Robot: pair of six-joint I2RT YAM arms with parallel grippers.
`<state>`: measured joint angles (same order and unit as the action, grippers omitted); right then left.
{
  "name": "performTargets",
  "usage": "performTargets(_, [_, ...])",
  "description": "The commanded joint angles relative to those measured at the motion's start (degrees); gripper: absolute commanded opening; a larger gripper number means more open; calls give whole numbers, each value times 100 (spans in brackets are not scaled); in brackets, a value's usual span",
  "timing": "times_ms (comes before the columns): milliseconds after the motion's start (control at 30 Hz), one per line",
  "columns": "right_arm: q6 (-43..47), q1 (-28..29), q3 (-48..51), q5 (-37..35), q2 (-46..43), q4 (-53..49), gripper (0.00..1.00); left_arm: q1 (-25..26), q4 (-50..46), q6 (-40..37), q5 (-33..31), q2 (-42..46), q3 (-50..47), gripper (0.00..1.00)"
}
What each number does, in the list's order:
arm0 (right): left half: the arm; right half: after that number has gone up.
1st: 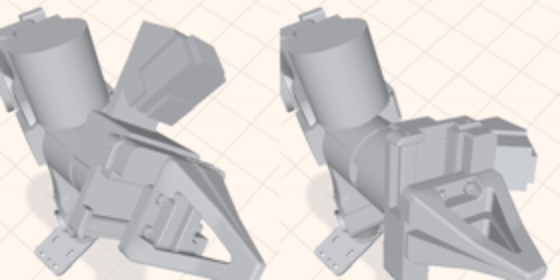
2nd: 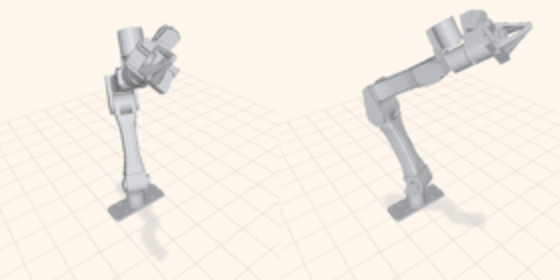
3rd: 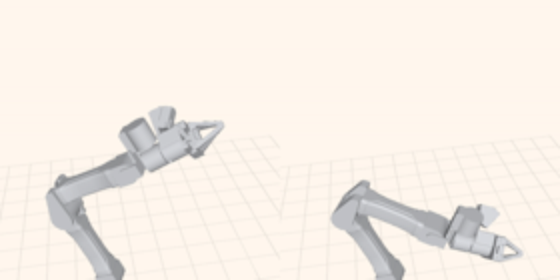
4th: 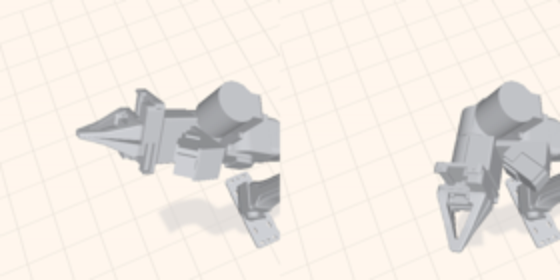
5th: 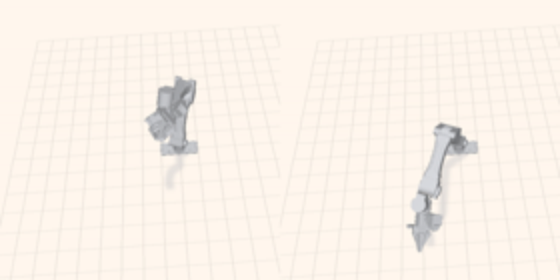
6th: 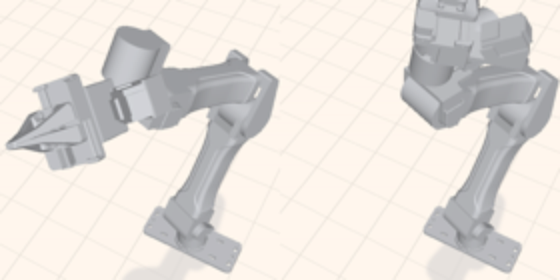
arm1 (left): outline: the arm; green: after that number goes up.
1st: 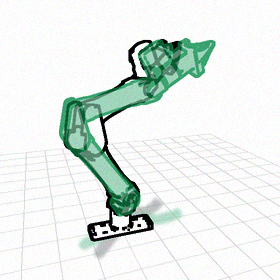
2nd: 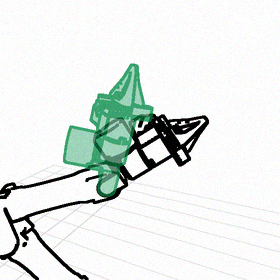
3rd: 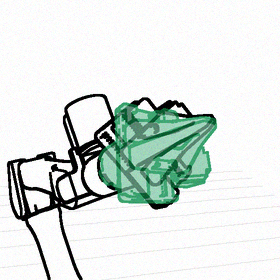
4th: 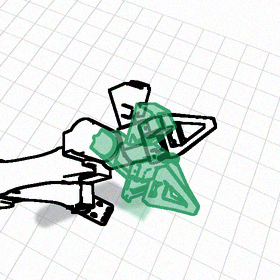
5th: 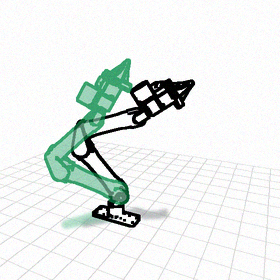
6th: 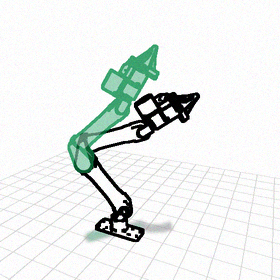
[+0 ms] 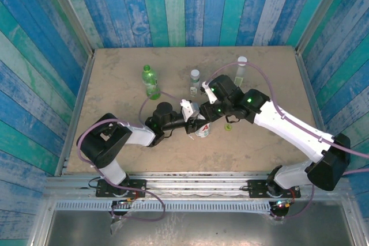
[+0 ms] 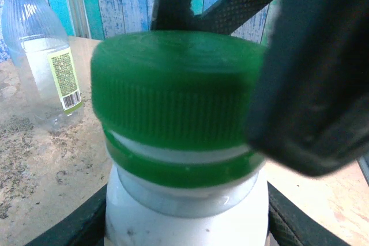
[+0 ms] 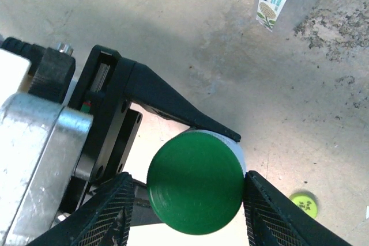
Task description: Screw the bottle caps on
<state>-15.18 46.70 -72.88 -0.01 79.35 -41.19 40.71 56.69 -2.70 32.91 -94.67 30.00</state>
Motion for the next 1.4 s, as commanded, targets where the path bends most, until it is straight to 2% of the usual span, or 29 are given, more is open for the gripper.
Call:
performTargets(0, [184, -67, -118, 180, 48, 102, 49, 42, -580, 7, 123, 204, -99, 52])
performTargets(133, [208, -206, 20, 405, -40, 79, 35, 42, -562, -11, 98, 189, -100, 52])
performTargets(233, [146, -210, 98, 339, -45, 63, 32, 42, -510, 19, 17, 191, -108, 52])
performTargets(300, [77, -210, 74, 336, 13, -21, 36, 43, -470, 25, -45, 196, -125, 52])
performTargets(367, [182, -204, 77, 537, -19, -25, 50, 42, -479, -2, -9, 217, -143, 52])
performTargets(433, [423, -209, 176, 614, -197, 139, 57, 42, -547, -54, 164, 217, -126, 52])
performTargets(600, [2129, -432, 426, 1590, -725, 264, 64, -65, -310, 1, 725, 296, -220, 53])
performTargets(733, [3752, -756, 779, 2776, -1055, 459, 67, -77, -325, -234, 1101, 347, -244, 53])
performTargets(900, [4619, -1120, 670, 3350, -785, 341, 66, -83, -392, -468, 1333, 379, -264, 54])
performTargets(1167, [5122, -1379, 249, 3726, -58, -259, 59, -86, -383, -517, 1374, 370, -272, 54])
performTargets(1367, [5134, -1388, 166, 3705, 154, -372, 43, -83, -362, -513, 1365, 353, -271, 54])
